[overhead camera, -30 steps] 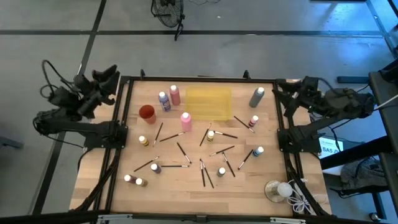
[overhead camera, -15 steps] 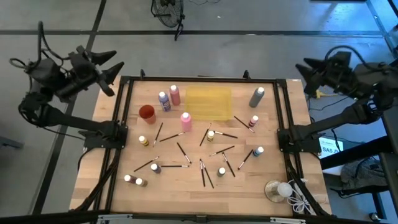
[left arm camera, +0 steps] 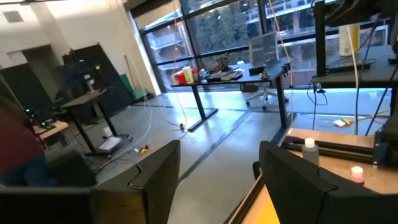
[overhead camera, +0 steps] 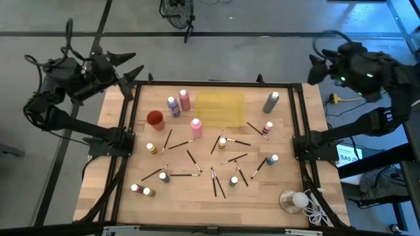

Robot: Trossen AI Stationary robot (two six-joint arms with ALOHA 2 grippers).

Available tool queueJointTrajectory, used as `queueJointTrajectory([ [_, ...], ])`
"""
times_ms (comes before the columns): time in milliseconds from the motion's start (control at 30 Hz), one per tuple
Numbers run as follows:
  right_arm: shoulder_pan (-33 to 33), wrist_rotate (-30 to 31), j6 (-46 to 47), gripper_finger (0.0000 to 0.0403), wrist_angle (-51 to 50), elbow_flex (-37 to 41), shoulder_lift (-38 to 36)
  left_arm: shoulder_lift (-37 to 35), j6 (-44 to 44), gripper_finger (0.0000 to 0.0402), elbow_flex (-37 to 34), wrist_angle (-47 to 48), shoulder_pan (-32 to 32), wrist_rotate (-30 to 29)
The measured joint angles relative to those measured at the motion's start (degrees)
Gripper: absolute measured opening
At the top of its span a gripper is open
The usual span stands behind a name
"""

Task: Pick & Place Paint Supplies
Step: Put the large black paint bottle into the yellow bin

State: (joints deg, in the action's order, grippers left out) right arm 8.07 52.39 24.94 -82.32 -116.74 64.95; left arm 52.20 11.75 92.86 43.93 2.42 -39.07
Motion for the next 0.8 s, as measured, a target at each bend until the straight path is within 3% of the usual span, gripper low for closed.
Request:
queueJointTrajectory([
  [233,11.7,-13.4,5.9,0.0236,-7.6,0.0,7.0,1.2,-4.8,0.0214,0.0,0.0,0.0,0.1],
  [367,16.2,-21.8,8.6,0.0236,-6.9,1.4,10.4,1.6,-11.2,0.0214,0.0,0.0,0.0,0.1],
  [500,19.8,-27.2,7.7,0.0236,-7.9,2.2,14.6,2.0,-18.4,0.0212,0.0,0.0,0.0,0.2],
  [800,31.4,-46.2,0.3,0.0236,-7.7,5.4,22.4,3.3,-19.8,0.0211,0.0,0.1,0.0,1.4],
])
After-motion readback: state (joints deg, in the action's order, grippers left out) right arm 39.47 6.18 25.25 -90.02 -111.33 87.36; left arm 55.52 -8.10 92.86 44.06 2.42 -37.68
